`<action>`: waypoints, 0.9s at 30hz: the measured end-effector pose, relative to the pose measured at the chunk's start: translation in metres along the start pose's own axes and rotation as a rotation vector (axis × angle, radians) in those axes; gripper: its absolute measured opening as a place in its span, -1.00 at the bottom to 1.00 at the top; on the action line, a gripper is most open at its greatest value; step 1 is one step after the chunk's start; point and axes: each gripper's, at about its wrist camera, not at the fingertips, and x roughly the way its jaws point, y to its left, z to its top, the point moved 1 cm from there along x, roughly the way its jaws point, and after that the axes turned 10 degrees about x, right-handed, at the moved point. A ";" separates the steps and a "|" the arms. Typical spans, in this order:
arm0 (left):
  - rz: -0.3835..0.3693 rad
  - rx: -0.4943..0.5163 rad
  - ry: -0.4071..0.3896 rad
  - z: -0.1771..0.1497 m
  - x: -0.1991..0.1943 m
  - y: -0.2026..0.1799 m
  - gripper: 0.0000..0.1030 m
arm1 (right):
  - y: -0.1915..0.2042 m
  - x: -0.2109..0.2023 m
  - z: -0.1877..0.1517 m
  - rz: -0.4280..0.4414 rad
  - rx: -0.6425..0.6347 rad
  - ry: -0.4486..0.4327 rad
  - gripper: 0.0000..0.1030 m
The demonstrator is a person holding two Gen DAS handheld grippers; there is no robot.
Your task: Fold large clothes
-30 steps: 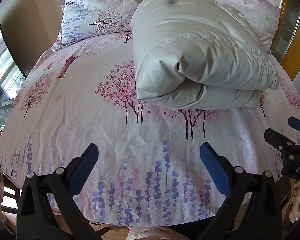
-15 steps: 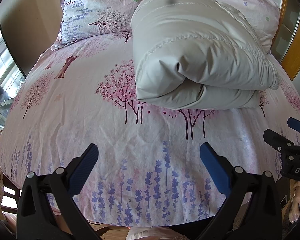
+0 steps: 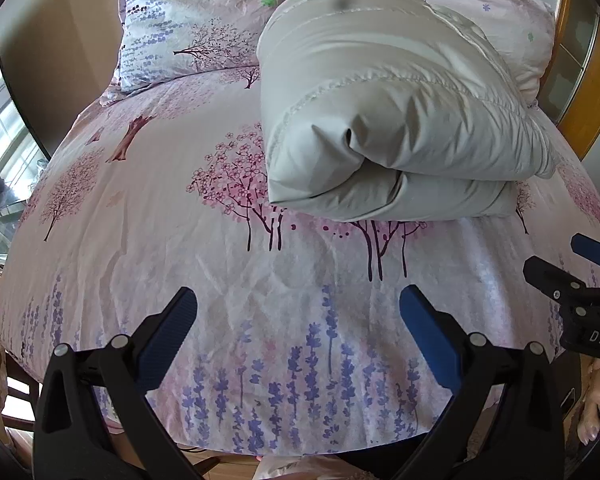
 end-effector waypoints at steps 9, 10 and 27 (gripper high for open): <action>-0.003 -0.002 0.003 0.000 0.001 0.001 0.96 | 0.002 0.000 0.001 -0.001 0.007 -0.002 0.97; -0.003 -0.001 0.002 0.000 0.001 0.001 0.96 | 0.002 0.000 0.001 -0.001 0.007 -0.002 0.97; 0.010 0.008 -0.017 0.001 -0.003 -0.003 0.96 | 0.005 0.000 0.000 -0.006 0.018 0.001 0.97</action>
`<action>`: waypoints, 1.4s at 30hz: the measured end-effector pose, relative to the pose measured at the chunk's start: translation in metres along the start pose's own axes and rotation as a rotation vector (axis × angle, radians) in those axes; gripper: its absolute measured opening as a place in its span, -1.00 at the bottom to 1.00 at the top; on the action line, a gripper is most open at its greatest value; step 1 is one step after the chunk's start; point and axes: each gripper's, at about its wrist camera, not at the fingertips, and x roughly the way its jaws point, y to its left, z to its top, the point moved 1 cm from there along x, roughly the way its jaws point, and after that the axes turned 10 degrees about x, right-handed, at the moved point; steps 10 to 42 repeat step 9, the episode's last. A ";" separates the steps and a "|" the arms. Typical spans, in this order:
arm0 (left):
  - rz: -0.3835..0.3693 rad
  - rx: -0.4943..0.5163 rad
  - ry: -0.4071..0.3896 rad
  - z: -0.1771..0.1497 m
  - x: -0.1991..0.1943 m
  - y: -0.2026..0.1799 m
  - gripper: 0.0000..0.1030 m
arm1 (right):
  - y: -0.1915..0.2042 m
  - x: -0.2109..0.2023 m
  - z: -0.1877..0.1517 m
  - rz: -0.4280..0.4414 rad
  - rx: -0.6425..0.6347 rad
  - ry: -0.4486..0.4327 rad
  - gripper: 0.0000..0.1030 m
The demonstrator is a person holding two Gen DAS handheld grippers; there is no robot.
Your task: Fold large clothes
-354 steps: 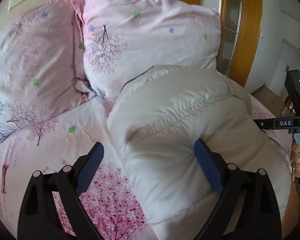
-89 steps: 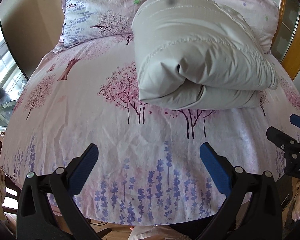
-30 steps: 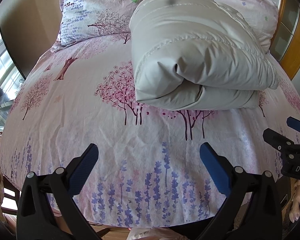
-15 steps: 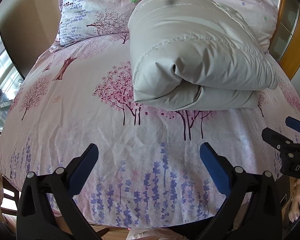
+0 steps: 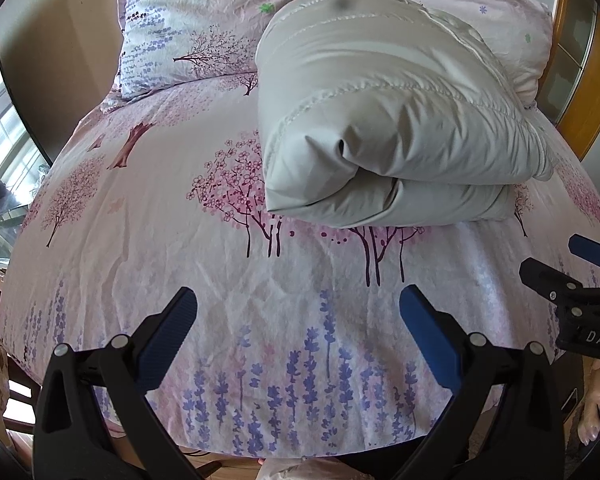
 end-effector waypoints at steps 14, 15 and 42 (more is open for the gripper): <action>-0.006 -0.001 0.006 0.001 0.002 0.001 0.96 | 0.001 0.000 0.000 0.000 0.002 0.002 0.97; -0.006 -0.001 0.006 0.001 0.002 0.001 0.96 | 0.001 0.000 0.000 0.000 0.002 0.002 0.97; -0.006 -0.001 0.006 0.001 0.002 0.001 0.96 | 0.001 0.000 0.000 0.000 0.002 0.002 0.97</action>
